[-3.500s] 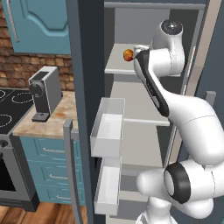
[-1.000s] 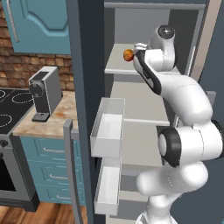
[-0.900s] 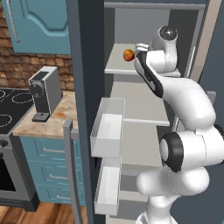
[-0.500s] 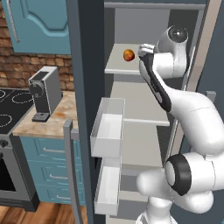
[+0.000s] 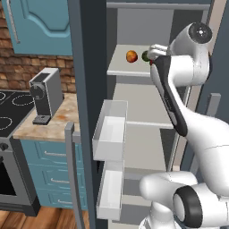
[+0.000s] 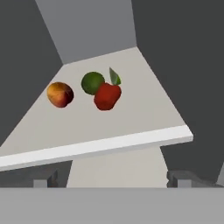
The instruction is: Take the lime and bell pepper from the second highest rack and move them to the highest rack where the peach and lemon wedge are located, to maximize freezer space. Close the freezer door after rearranging.
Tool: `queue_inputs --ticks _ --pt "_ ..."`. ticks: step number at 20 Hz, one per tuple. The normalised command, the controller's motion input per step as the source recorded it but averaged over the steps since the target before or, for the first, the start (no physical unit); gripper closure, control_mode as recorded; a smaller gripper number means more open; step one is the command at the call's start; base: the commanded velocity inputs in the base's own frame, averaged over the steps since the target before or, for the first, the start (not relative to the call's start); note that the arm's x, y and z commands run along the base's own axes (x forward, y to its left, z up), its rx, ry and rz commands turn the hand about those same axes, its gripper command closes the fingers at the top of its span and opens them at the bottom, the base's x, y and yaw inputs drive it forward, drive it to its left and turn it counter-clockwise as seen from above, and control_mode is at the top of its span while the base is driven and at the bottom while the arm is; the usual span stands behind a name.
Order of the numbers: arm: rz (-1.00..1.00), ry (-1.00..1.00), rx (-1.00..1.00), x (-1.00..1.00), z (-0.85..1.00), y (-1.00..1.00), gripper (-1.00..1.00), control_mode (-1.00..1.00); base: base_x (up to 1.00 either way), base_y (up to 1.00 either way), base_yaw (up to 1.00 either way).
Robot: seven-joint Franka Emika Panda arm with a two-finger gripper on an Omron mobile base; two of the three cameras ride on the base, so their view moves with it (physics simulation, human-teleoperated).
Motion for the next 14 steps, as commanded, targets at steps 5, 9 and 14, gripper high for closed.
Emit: queue_inputs --ticks 5,9,14 --pt "0.15 0.0 0.0 -0.93 -0.02 0.01 -1.0 -1.0 0.0 0.0 0.0" --pt "0.14 0.0 0.0 -0.9 -0.11 0.0 -1.0 -1.0 0.0 0.0 0.0" --pt "0.09 0.0 0.0 -0.9 -0.23 0.0 -1.0 -1.0 0.0 0.0 0.0"
